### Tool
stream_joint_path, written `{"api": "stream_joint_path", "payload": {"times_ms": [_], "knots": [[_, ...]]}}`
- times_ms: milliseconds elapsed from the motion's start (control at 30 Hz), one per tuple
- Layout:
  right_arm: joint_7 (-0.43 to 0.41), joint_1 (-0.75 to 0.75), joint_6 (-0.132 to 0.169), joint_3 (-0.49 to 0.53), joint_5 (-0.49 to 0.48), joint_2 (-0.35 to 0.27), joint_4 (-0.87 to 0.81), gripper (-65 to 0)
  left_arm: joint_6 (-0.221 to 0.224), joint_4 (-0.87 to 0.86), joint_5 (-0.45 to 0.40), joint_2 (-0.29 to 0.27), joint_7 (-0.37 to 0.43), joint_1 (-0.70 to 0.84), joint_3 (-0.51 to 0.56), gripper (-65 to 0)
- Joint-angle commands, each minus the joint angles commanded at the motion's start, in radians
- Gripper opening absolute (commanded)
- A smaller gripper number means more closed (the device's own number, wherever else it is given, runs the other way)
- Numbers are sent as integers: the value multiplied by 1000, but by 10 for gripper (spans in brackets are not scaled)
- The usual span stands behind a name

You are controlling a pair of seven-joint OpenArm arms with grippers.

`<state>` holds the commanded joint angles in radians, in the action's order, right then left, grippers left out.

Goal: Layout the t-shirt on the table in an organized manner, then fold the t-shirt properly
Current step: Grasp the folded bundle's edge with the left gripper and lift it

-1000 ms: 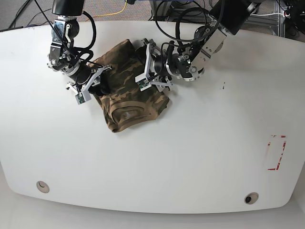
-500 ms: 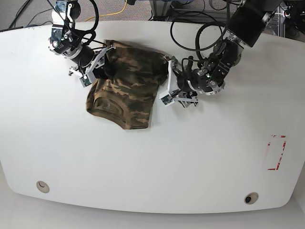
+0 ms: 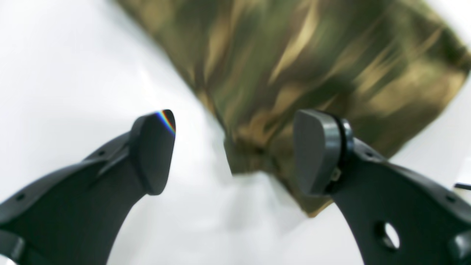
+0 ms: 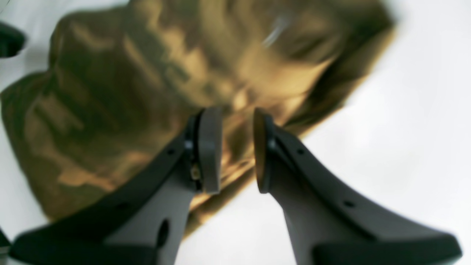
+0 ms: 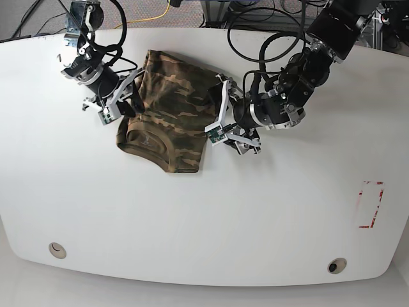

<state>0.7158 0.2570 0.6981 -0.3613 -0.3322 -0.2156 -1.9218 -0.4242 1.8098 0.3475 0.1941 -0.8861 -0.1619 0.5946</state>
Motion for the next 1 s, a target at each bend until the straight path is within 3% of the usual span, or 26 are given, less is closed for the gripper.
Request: {"api": "stream_joint_path", "payload": {"times_ms": [67,233,367,500,600,667,700,733,833,933,1000], "knots": [[37,-14,0,-37,0,0,-37,-512,2,-8,-3,-25,8,0,-8,-186],[124,-68,0,-143,0,-40,-101,-512,17,-103,-5,-146,120,14,-15,-212],[170,-114,0,-206,0,-74,-103,-512,106,-204,-5,-221,242,25,5,-261],[180,-144,0,-256,3,-100,-100,-512,207,-311,-5,-252,377,8,94,-261],[180,-150,0,-287,3,-132,-100,-512,330,-382,-6,-278,474,-17,201,-261],[180,-152,0,-302,0,-152,-97,-512,439,-428,-35,-290,525,-44,290,-261],[180,-153,0,-304,0,-153,-97,-512,465,-437,-48,-292,534,-51,313,-261],[180,-153,0,-308,0,-157,-97,-512,545,-459,-89,-293,555,-63,376,-264],[180,-153,0,-313,0,-164,-97,-512,720,-488,-175,-311,566,-75,470,-268],[180,-160,0,-315,2,-163,-97,-512,848,-508,-259,-319,566,-75,537,-317],[180,-158,0,-315,3,-161,-97,-512,888,-526,-302,-319,565,-75,577,-378]]}}
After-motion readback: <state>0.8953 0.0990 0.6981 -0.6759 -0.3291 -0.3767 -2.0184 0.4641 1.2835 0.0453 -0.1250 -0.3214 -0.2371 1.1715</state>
